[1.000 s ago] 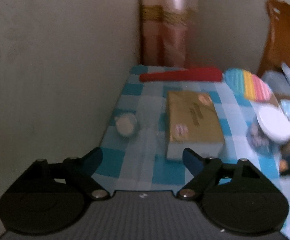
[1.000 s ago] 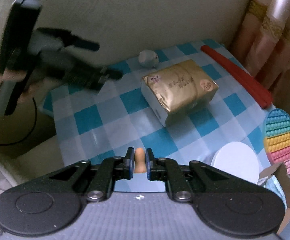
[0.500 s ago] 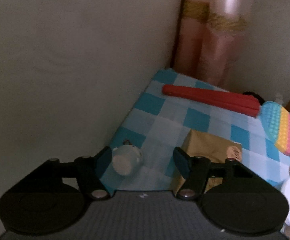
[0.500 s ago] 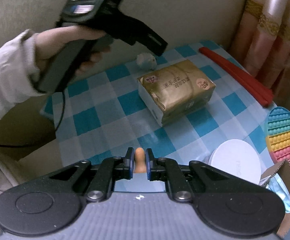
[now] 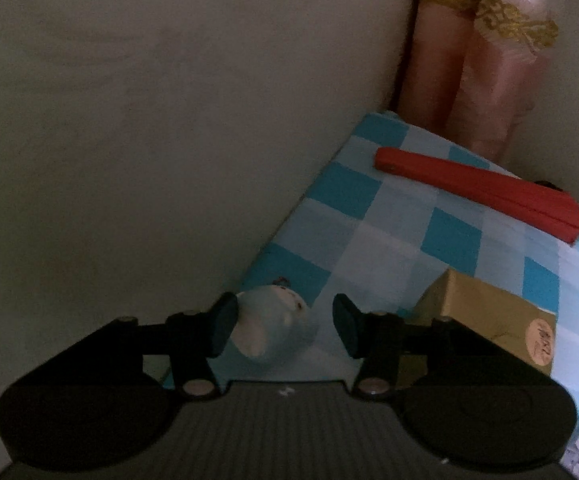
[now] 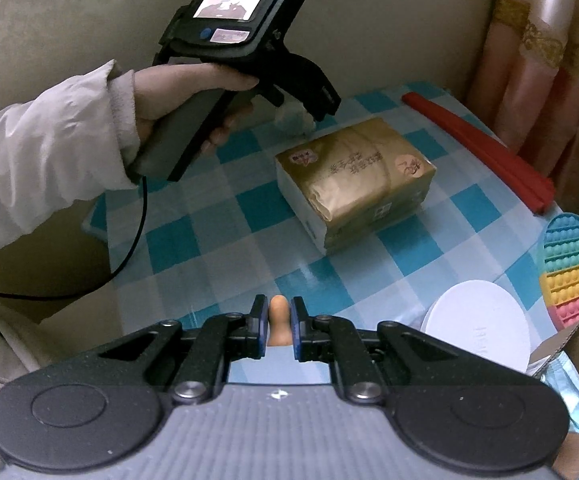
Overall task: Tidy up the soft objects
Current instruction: 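Close the left tool on the white plush toy while the right tool holds the orange item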
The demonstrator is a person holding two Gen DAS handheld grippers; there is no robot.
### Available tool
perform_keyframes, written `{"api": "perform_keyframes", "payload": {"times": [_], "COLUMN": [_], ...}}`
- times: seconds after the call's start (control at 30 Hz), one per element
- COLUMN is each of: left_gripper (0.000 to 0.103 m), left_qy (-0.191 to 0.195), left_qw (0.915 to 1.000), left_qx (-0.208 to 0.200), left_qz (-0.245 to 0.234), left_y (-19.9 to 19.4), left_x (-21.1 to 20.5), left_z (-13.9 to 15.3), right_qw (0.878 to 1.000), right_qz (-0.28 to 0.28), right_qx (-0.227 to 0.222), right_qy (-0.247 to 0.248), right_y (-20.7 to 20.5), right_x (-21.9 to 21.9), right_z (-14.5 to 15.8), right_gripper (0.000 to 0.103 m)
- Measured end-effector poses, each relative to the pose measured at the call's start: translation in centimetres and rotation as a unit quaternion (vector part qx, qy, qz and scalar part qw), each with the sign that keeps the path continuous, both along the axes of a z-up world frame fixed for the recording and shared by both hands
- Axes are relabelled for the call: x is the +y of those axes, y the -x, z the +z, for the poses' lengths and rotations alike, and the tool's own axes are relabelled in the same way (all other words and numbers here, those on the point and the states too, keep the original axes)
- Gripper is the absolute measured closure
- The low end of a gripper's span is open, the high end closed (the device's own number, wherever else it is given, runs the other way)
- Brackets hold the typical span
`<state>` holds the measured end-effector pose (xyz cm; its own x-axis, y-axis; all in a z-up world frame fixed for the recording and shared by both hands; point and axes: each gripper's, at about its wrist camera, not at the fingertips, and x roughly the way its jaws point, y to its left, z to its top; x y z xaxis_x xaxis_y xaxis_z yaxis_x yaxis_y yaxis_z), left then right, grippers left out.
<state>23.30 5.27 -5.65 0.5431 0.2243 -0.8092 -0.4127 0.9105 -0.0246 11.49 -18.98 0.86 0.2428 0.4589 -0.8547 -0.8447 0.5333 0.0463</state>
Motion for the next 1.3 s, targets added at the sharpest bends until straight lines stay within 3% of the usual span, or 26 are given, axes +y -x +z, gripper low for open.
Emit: {"api": "perform_keyframes", "payload": {"times": [0.37,0.63,0.77,0.83,0.9,1.07,1.13,1.23,1.3], "left_gripper": [0.056,0.074,0.069,0.049,0.044,0.044,0.052,0.058,0.059], "left_qy": [-0.05,-0.05,-0.048,-0.052,-0.061,-0.066,-0.068,-0.046,-0.055], "left_qw": [0.9987,0.9986,0.9985,0.9981,0.9977,0.9973,0.9972,0.9986,0.9981], "left_qx": [0.013,-0.004,-0.007,-0.003,0.0,0.018,0.019,0.016,0.013], "left_qz": [-0.003,-0.014,-0.025,-0.032,-0.028,-0.029,-0.026,-0.024,-0.025], "left_y": [-0.9,-0.3,0.0,-0.2,-0.2,-0.7,-0.8,-1.0,-0.9], "left_x": [0.0,0.2,0.1,0.0,-0.1,-0.7,-0.8,-0.4,-0.7], "left_z": [-1.2,-0.6,0.1,-0.1,-0.2,-1.3,-1.8,-2.2,-2.2], "right_qw": [1.0,1.0,1.0,1.0,1.0,1.0,1.0,1.0,1.0], "right_qz": [0.002,-0.007,-0.011,-0.01,-0.007,-0.005,-0.006,-0.01,-0.013], "right_qx": [0.0,0.001,-0.002,-0.001,-0.001,0.0,0.001,0.002,0.003], "right_qy": [0.0,0.0,0.002,-0.001,0.0,-0.003,-0.005,-0.003,-0.003], "right_y": [0.0,0.1,0.4,0.6,0.8,0.9,0.8,0.6,0.6], "right_x": [0.1,-0.1,0.0,-0.1,-0.1,-0.1,-0.2,-0.4,-0.4], "right_z": [0.0,0.2,0.1,0.1,0.0,0.1,0.1,-0.1,-0.1], "right_gripper": [0.089,0.089,0.089,0.089,0.089,0.089,0.089,0.089,0.089]}}
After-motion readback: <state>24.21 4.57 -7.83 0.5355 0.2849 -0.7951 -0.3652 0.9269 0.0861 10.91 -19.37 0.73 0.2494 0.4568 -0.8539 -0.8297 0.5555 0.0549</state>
